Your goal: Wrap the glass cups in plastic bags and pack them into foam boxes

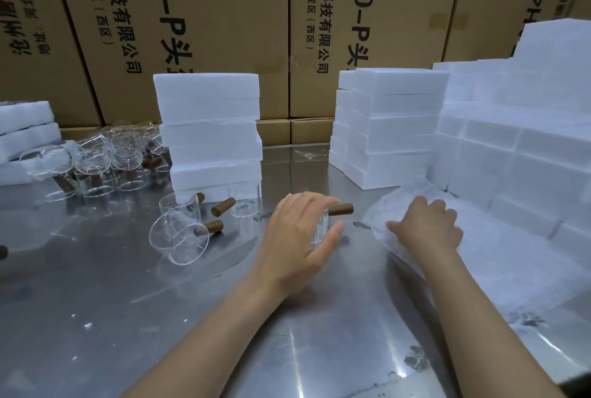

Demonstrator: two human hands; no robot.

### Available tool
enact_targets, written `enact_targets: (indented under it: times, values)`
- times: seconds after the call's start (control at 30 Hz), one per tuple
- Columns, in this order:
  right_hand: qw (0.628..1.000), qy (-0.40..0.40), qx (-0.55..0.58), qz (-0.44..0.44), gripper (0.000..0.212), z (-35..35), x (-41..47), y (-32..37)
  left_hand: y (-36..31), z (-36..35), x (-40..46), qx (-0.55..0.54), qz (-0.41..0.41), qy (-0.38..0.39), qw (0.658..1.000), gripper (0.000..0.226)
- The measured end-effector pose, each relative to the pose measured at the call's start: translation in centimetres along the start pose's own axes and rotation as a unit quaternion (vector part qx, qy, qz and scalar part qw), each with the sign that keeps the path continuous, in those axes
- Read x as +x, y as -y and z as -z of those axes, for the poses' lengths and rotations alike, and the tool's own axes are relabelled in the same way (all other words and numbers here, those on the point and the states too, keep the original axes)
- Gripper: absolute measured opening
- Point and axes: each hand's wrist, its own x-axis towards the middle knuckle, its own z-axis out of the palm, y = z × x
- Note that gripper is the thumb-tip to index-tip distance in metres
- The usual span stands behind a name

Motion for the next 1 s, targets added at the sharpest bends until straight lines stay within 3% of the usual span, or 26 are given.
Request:
enact_targets:
  times: [0.1, 0.17, 0.27, 0.37, 0.43, 0.53, 0.6, 0.67, 0.77, 0.9, 1.0]
  values:
    - [0.996, -0.075, 0.040, 0.021, 0.024, 0.1, 0.5, 0.0, 0.2, 0.2, 0.1, 0.002, 0.009, -0.002, 1.000, 0.039]
    - [0.980, -0.174, 0.084, 0.044, 0.027, 0.4, 0.5, 0.2, 0.3, 0.2, 0.1, 0.001, 0.012, -0.006, 1.000, 0.039]
    - [0.926, -0.320, 0.171, 0.107, 0.034, 1.1, 0.0, 1.1, 0.0, 0.3, 0.1, 0.003, 0.002, -0.016, 1.000, 0.038]
    - [0.854, -0.379, 0.294, 0.202, 0.027, 1.6, -1.1, 2.4, -0.6, 0.2, 0.2, -0.012, 0.008, -0.019, 1.000, 0.042]
    - [0.821, -0.357, 0.345, 0.282, 0.019, 1.6, -2.3, 3.4, -1.1, 0.1, 0.3, -0.042, 0.026, -0.017, 0.999, 0.048]
    - [0.785, -0.204, 0.440, 0.385, 0.016, 1.0, -4.1, 4.9, -1.8, -0.1, 0.3, -0.135, 0.071, -0.013, 0.988, 0.046]
    - [0.764, -0.083, 0.506, 0.392, 0.020, 0.7, -4.8, 5.5, -2.0, -0.1, 0.5, -0.224, 0.127, -0.029, 0.966, 0.034]
    - [0.754, -0.049, 0.548, 0.359, 0.026, 0.7, -4.9, 5.5, -1.9, 0.2, 1.0, -0.286, 0.184, -0.073, 0.938, 0.017]
    - [0.770, -0.101, 0.568, 0.271, 0.025, 0.6, -3.9, 5.0, -0.9, 1.2, 1.8, -0.338, 0.280, -0.154, 0.885, 0.016]
    - [0.885, -0.078, 0.433, 0.152, 0.017, -0.6, -1.9, 4.2, 2.0, 2.9, 2.4, -0.346, 0.393, -0.247, 0.816, 0.020]
    - [0.929, -0.056, 0.333, 0.150, 0.028, -2.2, -1.3, 4.0, 4.5, 3.5, 1.6, -0.326, 0.455, -0.251, 0.790, 0.006]
